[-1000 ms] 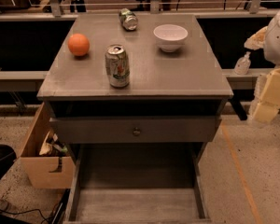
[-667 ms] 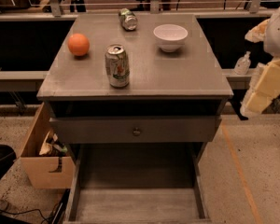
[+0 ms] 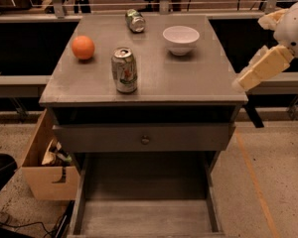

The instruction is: Place 7up can into middle drawer

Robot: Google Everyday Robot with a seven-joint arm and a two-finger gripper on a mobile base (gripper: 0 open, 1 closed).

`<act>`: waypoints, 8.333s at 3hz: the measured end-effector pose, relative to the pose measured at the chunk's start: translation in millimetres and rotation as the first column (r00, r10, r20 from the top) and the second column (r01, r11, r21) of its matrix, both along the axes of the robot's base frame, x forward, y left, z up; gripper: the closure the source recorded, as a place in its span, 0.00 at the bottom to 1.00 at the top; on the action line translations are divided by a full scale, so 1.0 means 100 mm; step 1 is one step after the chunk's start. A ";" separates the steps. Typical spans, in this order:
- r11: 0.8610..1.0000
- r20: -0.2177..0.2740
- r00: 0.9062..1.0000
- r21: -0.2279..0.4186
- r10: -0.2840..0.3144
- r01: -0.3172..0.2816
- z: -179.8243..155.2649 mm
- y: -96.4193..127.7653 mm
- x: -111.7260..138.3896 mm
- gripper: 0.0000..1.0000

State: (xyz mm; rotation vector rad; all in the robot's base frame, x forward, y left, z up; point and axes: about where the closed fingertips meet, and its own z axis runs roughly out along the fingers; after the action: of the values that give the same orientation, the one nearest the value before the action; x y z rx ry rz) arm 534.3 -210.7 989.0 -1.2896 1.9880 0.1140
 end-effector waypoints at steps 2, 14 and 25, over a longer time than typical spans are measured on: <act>0.944 0.184 0.983 0.319 0.020 -0.080 -0.12 0.35 0.46 0.00; 0.614 0.280 0.902 0.663 0.328 -0.429 -0.76 2.85 1.06 0.16; 0.643 0.238 0.901 0.636 0.363 -0.427 -1.69 2.17 -0.73 1.00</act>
Offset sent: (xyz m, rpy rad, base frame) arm 0.0630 0.0540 -0.0236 0.5300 -0.2816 0.0928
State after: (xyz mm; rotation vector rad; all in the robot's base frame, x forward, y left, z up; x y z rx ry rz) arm 461.3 5.9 819.8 -1.1656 1.3286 0.9025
